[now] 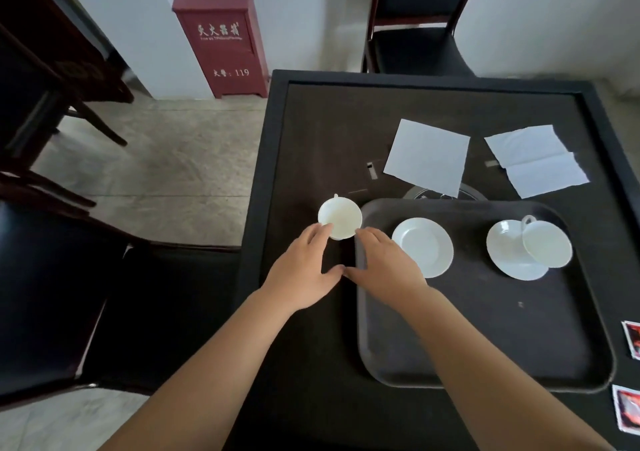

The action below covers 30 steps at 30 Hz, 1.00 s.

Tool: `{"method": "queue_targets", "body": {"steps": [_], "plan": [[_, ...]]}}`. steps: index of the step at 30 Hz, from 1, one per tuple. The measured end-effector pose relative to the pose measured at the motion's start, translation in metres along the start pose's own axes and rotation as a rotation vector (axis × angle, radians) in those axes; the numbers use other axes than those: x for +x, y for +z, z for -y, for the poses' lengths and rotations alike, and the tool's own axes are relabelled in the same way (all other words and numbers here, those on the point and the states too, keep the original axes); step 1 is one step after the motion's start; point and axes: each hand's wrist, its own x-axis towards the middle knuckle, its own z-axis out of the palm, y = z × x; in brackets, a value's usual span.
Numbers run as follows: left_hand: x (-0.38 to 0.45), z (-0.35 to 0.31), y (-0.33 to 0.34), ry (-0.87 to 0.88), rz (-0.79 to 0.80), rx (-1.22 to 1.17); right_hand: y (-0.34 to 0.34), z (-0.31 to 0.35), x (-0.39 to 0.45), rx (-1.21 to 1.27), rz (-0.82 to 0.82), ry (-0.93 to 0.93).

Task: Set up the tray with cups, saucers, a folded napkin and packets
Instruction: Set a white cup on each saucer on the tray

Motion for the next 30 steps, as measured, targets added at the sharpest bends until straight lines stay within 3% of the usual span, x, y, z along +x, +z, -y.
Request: {"method": "queue_targets", "body": {"steps": [6,13,22,30], "plan": [[0.040,0.010,0.002,-0.035,-0.008,-0.071,-0.007,-0.007,0.049,0.152,-0.034,0.024],[0.074,0.036,0.016,-0.080,0.111,-0.139,0.006,-0.009,0.078,0.151,0.073,-0.014],[0.074,0.038,0.022,-0.117,0.019,-0.351,0.014,-0.015,0.084,0.305,0.015,0.004],[0.050,0.021,0.005,-0.087,0.020,-0.305,0.003,-0.012,0.048,0.352,-0.033,-0.057]]}}
